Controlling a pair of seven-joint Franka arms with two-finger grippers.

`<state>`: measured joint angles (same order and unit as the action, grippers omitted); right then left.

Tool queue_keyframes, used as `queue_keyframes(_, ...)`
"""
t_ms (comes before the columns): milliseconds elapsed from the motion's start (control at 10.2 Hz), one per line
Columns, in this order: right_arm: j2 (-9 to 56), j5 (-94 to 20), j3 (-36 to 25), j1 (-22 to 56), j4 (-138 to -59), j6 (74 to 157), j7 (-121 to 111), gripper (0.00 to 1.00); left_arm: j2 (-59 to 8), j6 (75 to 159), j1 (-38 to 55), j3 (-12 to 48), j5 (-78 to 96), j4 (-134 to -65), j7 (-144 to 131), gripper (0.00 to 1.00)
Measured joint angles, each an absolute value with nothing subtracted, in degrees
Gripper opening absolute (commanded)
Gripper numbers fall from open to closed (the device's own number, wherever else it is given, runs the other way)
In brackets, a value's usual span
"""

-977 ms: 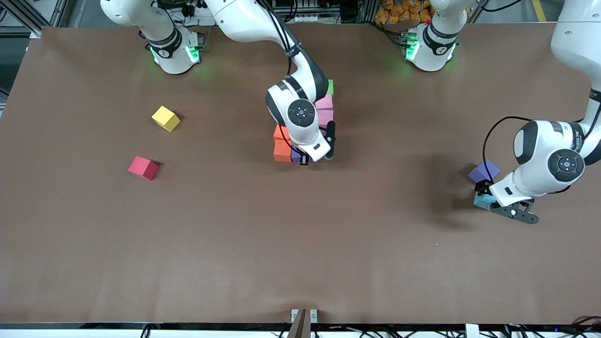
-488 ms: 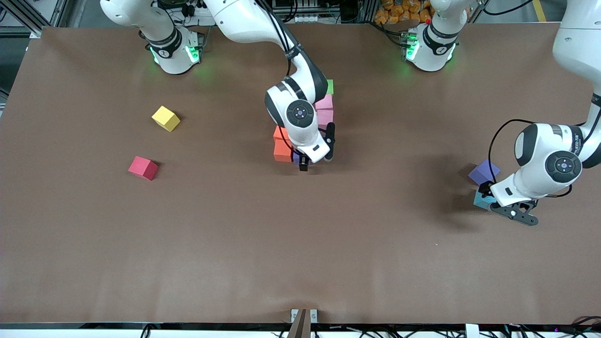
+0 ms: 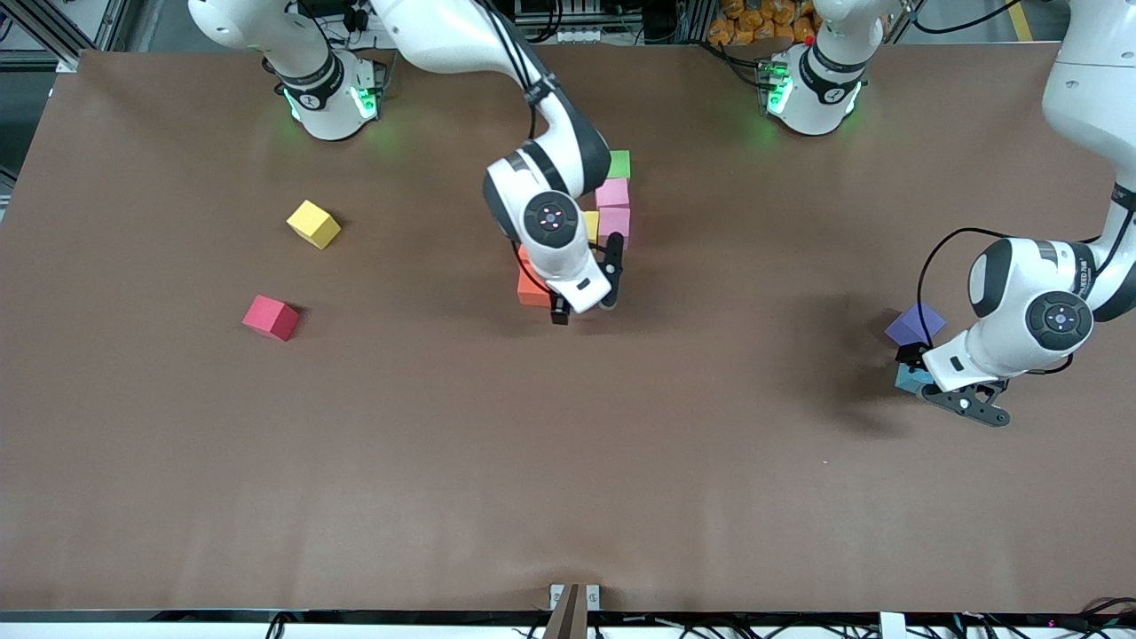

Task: Form number 2 with 11 blocks
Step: 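Place the purple cube with the right gripper while the left gripper grasps cyan, then lift the cyan cube with the left gripper while the right gripper retracts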

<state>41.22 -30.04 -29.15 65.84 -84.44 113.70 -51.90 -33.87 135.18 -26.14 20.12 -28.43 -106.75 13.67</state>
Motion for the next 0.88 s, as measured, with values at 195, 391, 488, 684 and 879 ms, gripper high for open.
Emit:
queue_keyframes(195, 35.5, -30.0, -34.0, 64.4, -86.2, 110.3, -47.6, 1.0, -34.8, 135.2, -26.5, 20.1, -27.8, -106.7, 13.7, 1.0)
queue_keyframes(391, 30.4, -29.0, -39.2, 62.2, -90.2, 109.8, -43.5, 1.0, -34.9, 135.2, -26.6, 20.2, -27.1, -106.6, 13.7, 0.57)
queue_keyframes(488, 28.3, -26.7, -39.9, 58.8, -91.2, 109.3, -43.0, 1.0, -34.9, 135.2, -26.6, 20.2, -27.1, -106.6, 13.7, 0.21)
queue_keyframes(684, 24.2, -22.8, -39.4, 49.6, -91.8, 104.9, -39.5, 1.0, -34.8, 135.1, -26.6, 20.4, -27.0, -106.6, 13.7, 0.0)
queue_keyframes(879, 19.5, -18.2, -35.9, 38.3, -91.6, 98.1, -36.2, 1.0, -34.8, 135.0, -26.6, 20.5, -25.4, -106.5, 13.7, 0.0)
